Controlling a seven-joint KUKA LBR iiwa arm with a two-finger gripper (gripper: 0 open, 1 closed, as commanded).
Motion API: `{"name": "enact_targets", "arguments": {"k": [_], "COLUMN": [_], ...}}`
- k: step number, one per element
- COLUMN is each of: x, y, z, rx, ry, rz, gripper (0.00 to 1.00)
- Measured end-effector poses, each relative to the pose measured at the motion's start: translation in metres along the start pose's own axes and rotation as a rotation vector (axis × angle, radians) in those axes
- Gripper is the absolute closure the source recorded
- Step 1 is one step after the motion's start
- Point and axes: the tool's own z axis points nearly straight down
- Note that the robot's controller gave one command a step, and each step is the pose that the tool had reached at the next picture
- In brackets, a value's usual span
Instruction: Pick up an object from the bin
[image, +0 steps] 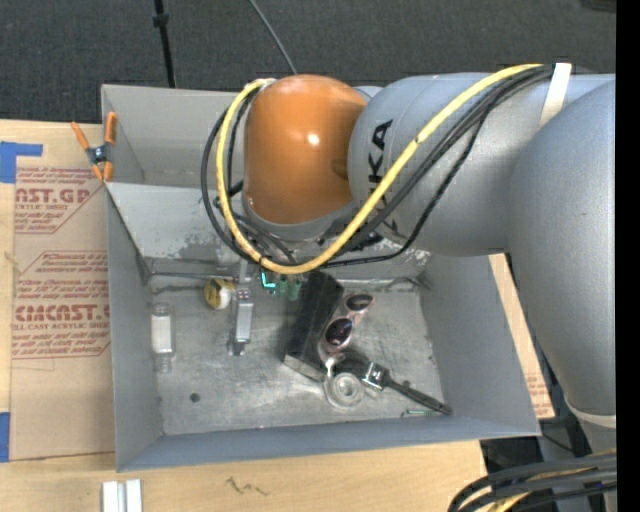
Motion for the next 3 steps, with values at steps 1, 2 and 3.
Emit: {"name": "enact_targets", "arguments": {"k": [1,2,3], "x": [-0.002,-0.01,-0.022], "y": [-0.001,-0.027,-0.057], "z": [-0.003,0.052,0.067], "rx": [-0.001,-0.003,0.001], "ry": [-0.007,-0.012,0.0], "rz": [0.002,0.004,-0.151], "gripper": [0.0,0.0,0.0]}}
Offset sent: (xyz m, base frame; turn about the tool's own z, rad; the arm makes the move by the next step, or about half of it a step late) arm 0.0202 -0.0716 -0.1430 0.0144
